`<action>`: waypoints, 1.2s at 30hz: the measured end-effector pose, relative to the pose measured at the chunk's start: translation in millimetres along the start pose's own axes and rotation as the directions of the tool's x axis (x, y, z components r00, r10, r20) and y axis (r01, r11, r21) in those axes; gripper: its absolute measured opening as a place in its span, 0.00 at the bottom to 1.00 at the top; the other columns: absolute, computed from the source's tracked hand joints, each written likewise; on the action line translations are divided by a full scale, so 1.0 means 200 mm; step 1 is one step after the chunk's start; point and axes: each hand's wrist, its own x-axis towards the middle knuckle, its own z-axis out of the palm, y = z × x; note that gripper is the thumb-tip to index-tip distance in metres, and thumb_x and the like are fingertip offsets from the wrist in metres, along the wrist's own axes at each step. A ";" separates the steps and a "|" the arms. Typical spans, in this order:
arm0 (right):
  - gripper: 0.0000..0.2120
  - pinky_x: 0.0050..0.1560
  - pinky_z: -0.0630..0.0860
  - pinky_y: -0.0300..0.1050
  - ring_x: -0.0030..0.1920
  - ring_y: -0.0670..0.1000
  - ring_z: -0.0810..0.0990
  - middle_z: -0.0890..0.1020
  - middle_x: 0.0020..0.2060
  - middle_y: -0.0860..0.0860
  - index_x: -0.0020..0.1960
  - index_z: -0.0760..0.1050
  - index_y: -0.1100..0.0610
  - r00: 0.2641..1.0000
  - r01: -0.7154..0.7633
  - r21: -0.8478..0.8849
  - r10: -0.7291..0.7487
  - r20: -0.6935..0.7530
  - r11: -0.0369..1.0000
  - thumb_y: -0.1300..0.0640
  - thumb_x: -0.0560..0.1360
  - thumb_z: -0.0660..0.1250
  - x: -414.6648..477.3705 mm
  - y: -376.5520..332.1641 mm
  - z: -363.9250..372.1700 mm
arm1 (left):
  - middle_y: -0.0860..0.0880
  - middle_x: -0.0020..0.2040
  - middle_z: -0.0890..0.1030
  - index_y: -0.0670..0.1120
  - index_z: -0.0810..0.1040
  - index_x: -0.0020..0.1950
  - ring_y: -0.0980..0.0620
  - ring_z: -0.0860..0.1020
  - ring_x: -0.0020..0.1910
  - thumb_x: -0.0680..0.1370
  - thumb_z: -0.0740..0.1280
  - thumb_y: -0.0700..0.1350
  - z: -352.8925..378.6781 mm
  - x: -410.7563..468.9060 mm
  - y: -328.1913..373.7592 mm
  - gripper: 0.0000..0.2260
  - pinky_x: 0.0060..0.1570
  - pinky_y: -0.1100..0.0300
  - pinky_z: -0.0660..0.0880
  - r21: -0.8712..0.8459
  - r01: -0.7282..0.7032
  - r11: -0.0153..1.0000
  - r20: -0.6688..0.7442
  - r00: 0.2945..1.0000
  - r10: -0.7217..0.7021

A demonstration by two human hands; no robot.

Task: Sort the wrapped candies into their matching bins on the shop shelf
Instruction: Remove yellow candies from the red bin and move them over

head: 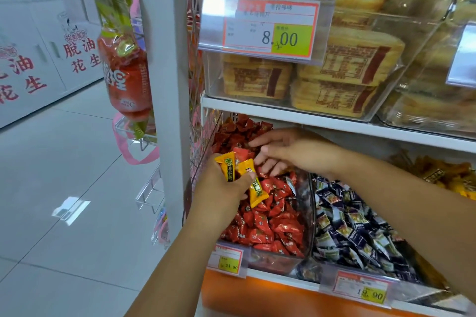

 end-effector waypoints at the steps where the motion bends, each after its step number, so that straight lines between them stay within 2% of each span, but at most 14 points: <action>1: 0.10 0.50 0.80 0.42 0.48 0.48 0.82 0.83 0.49 0.49 0.56 0.75 0.48 0.997 -0.023 -0.127 0.014 -0.073 0.992 0.60 0.81 0.60 0.01 0.01 -0.04 | 0.49 0.44 0.83 0.45 0.76 0.53 0.53 0.83 0.43 0.75 0.71 0.45 -0.01 0.00 0.00 0.09 0.39 0.60 0.81 0.014 -0.002 1.000 -0.006 1.000 0.002; 4: 0.13 0.53 0.78 0.44 0.50 0.48 0.79 0.78 0.53 0.44 0.55 0.77 0.46 0.993 -0.102 -0.578 0.045 -0.111 0.810 0.62 0.78 0.64 0.05 0.06 -0.10 | 0.53 0.42 0.80 0.53 0.73 0.50 0.54 0.80 0.42 0.76 0.70 0.46 -0.04 0.00 0.01 0.07 0.41 0.60 0.78 0.077 -0.016 0.997 0.017 1.000 0.015; 6: 0.17 0.52 0.75 0.41 0.52 0.47 0.77 0.76 0.56 0.45 0.62 0.76 0.49 0.992 -0.098 -0.690 0.123 -0.013 0.718 0.63 0.75 0.67 0.07 0.09 -0.07 | 0.55 0.40 0.77 0.55 0.69 0.48 0.58 0.78 0.39 0.78 0.67 0.45 -0.04 -0.01 0.02 0.08 0.38 0.63 0.75 0.079 -0.011 0.997 0.047 0.999 0.007; 9: 0.18 0.50 0.77 0.44 0.51 0.50 0.78 0.77 0.59 0.51 0.62 0.76 0.51 0.989 -0.105 -0.759 0.148 -0.011 0.643 0.65 0.75 0.67 0.11 0.13 -0.03 | 0.52 0.35 0.73 0.54 0.69 0.50 0.64 0.74 0.27 0.80 0.63 0.41 -0.04 -0.02 0.05 0.08 0.27 0.70 0.72 -0.009 0.001 1.000 0.056 0.998 0.000; 14: 0.14 0.41 0.70 0.41 0.48 0.54 0.77 0.78 0.54 0.53 0.60 0.75 0.57 0.986 -0.111 -0.886 0.158 -0.043 0.451 0.64 0.75 0.65 0.13 0.16 -0.02 | 0.53 0.47 0.82 0.57 0.71 0.48 0.55 0.80 0.46 0.77 0.68 0.45 -0.03 -0.03 0.06 0.08 0.44 0.66 0.76 -0.129 0.026 0.991 0.046 0.999 -0.020; 16: 0.14 0.41 0.68 0.40 0.47 0.52 0.76 0.77 0.52 0.52 0.59 0.75 0.55 0.990 -0.117 -0.842 0.133 -0.054 0.527 0.63 0.75 0.65 0.13 0.14 -0.04 | 0.54 0.47 0.83 0.58 0.72 0.49 0.54 0.81 0.50 0.76 0.70 0.48 -0.03 -0.02 0.06 0.09 0.52 0.58 0.74 -0.152 0.049 0.987 0.046 0.998 -0.043; 18: 0.10 0.39 0.72 0.43 0.44 0.50 0.76 0.76 0.48 0.49 0.55 0.75 0.50 0.991 -0.131 -0.697 0.070 -0.115 0.705 0.59 0.75 0.67 0.11 0.10 -0.08 | 0.52 0.48 0.83 0.57 0.70 0.51 0.51 0.81 0.51 0.77 0.68 0.44 -0.04 -0.02 0.06 0.10 0.54 0.53 0.75 -0.205 0.051 0.977 0.056 0.998 -0.040; 21: 0.07 0.44 0.73 0.38 0.44 0.48 0.76 0.77 0.45 0.47 0.53 0.75 0.50 0.989 -0.049 -0.274 0.009 -0.146 0.961 0.60 0.77 0.65 0.03 0.02 -0.13 | 0.48 0.48 0.81 0.55 0.68 0.55 0.48 0.83 0.48 0.80 0.61 0.35 -0.05 -0.02 0.06 0.14 0.51 0.49 0.80 -0.334 0.053 0.941 0.078 0.997 -0.028; 24: 0.09 0.48 0.75 0.37 0.47 0.50 0.78 0.79 0.48 0.54 0.54 0.73 0.55 1.000 0.029 -0.014 -0.029 0.003 0.999 0.64 0.76 0.65 -0.05 -0.04 -0.10 | 0.48 0.51 0.77 0.60 0.69 0.55 0.49 0.82 0.46 0.81 0.60 0.38 -0.05 -0.02 0.06 0.15 0.46 0.47 0.81 -0.352 0.051 0.935 0.122 0.993 -0.008; 28: 0.07 0.40 0.77 0.36 0.38 0.48 0.80 0.81 0.37 0.53 0.49 0.71 0.58 0.985 0.049 0.112 -0.067 0.161 0.993 0.62 0.74 0.68 -0.04 -0.08 0.00 | 0.52 0.50 0.80 0.59 0.74 0.57 0.55 0.82 0.48 0.72 0.72 0.51 -0.05 -0.04 0.06 0.16 0.43 0.54 0.82 -0.206 0.041 0.978 0.224 0.975 0.006; 30: 0.03 0.42 0.78 0.36 0.39 0.46 0.81 0.82 0.39 0.52 0.49 0.73 0.58 0.987 0.044 0.096 -0.058 0.152 0.994 0.58 0.78 0.64 0.02 -0.08 0.02 | 0.48 0.46 0.81 0.57 0.76 0.54 0.53 0.82 0.45 0.73 0.74 0.46 -0.05 -0.04 0.05 0.13 0.38 0.57 0.81 -0.146 0.015 0.989 0.175 0.984 0.011; 32: 0.08 0.42 0.77 0.34 0.40 0.46 0.81 0.80 0.41 0.51 0.48 0.74 0.56 0.999 0.001 -0.019 0.000 0.034 1.000 0.56 0.81 0.58 0.11 -0.04 -0.03 | 0.43 0.45 0.81 0.55 0.77 0.52 0.51 0.82 0.42 0.75 0.71 0.43 -0.06 -0.03 0.04 0.09 0.33 0.60 0.79 -0.121 0.010 0.993 0.081 0.997 0.000; 34: 0.07 0.43 0.76 0.38 0.43 0.50 0.80 0.79 0.44 0.52 0.49 0.74 0.57 0.997 -0.070 -0.296 0.060 -0.043 0.953 0.59 0.81 0.58 0.19 0.03 -0.08 | 0.43 0.45 0.81 0.54 0.77 0.53 0.49 0.82 0.43 0.75 0.71 0.43 -0.08 -0.02 0.02 0.09 0.33 0.60 0.79 -0.125 0.019 0.992 0.053 0.999 -0.012; 36: 0.09 0.50 0.76 0.45 0.50 0.54 0.80 0.80 0.52 0.52 0.56 0.78 0.55 0.995 -0.098 -0.615 0.095 -0.038 0.782 0.62 0.80 0.61 0.24 0.08 -0.11 | 0.44 0.45 0.81 0.54 0.77 0.55 0.48 0.82 0.44 0.75 0.71 0.45 -0.09 -0.02 0.01 0.10 0.34 0.59 0.80 -0.114 0.012 0.993 0.077 0.997 -0.003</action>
